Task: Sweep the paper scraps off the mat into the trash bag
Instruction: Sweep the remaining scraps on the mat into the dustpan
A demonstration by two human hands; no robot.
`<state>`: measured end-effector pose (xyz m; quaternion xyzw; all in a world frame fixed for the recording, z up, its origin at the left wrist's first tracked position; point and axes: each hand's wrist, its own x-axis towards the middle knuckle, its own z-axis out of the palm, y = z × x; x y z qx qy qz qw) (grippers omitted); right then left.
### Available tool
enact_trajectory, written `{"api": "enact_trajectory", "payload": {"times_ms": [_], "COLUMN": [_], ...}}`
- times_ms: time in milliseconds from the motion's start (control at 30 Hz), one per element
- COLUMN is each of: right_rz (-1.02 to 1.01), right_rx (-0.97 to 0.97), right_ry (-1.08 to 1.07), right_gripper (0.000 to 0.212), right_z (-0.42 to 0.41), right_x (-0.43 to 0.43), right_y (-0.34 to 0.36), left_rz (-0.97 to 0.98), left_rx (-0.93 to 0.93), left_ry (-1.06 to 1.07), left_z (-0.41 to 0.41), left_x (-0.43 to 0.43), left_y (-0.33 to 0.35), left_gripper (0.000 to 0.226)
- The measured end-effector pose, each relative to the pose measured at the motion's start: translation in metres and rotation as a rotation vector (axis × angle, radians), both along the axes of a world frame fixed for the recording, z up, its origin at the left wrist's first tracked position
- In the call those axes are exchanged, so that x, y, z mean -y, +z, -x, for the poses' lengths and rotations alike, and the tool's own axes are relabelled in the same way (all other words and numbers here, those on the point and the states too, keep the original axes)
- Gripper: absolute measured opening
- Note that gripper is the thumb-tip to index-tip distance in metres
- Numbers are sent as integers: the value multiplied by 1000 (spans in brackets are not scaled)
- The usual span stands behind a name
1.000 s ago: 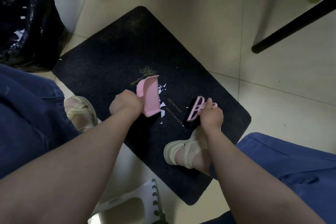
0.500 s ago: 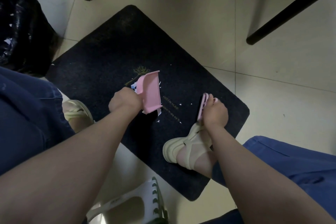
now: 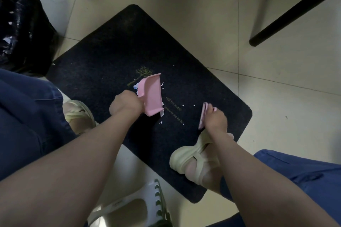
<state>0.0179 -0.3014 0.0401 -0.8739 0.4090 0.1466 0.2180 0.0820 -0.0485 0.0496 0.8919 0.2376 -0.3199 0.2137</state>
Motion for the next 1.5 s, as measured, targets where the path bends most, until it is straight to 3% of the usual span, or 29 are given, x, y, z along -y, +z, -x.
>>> {"api": "enact_trajectory", "payload": {"times_ms": [200,300,400,500,633,800,867,1000,1200,1367,1500], "right_rz": [-190,-67,48,-63,-162,13,-89,-370,-39,-220,-55], "right_rx": [162,230,121,44,145,213,188,248,226,164,177], "right_ry": [90,-43,-186,-77,26,-371,-470,-320,-306,-119,-186], "right_gripper": [53,51,46,51,53,60,57,56,57,50,57], "right_z": [2,1,3,-1,-6,3,3,3,-5,-21,-29], "right_x": [-37,-35,-21,-23,-38,-21,-14,-26,-23,-28,-29], "right_y": [-8,-1,0,-9,-8,-5,-7,-11,-6,-7,0], "left_rz": [13,23,34,32,5,-7,-3,7,-15,-30,4], "left_rx": [3,8,6,11,8,3,6,7,18,2,-6], "left_ry": [37,38,40,30,37,41,34,21,31,70,105], "left_z": [1,1,3,5,4,4,4,5,4,6,5], "left_x": [-6,-5,-3,-1,-3,-6,-5,-2,-1,-12,-19], "left_y": [-1,1,1,0,1,1,1,3,7,4,3], "left_gripper": [19,19,19,19,19,20,18,16,15,18,19]}}
